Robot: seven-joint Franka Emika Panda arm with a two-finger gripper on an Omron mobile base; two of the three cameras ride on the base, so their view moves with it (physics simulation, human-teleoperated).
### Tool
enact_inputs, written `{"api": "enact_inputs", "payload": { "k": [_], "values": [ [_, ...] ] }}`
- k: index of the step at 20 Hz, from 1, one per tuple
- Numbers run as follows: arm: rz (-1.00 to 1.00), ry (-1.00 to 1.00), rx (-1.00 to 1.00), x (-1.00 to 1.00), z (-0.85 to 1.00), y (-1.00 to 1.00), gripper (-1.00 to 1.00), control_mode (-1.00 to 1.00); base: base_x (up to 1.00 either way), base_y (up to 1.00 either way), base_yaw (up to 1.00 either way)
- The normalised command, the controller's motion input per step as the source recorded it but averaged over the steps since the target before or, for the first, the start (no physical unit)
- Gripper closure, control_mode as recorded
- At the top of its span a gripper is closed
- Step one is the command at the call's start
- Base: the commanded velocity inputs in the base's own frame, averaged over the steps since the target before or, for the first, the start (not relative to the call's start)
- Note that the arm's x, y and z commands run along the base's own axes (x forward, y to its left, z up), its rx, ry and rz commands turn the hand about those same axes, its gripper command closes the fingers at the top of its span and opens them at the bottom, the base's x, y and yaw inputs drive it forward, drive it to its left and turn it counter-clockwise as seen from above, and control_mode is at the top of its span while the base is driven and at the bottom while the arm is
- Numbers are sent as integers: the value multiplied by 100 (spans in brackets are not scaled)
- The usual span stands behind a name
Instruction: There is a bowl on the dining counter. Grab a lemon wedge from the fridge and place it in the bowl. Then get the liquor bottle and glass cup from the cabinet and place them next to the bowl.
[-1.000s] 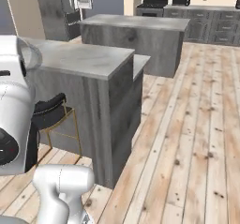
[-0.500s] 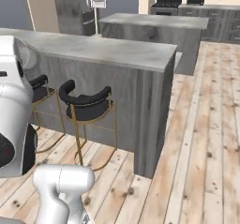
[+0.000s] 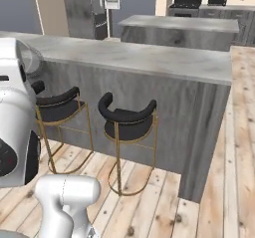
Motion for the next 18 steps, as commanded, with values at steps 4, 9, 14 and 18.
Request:
{"api": "enact_inputs", "payload": {
  "k": [4,9,14,18],
  "values": [
    [0,0,0,0,0,0,100,100,52,100,-9],
    [0,0,0,0,0,0,100,100,59,100,-9],
    [0,0,0,0,0,0,100,100,64,100,-9],
    [0,0,0,0,0,0,100,100,66,100,-9]
  ]
}}
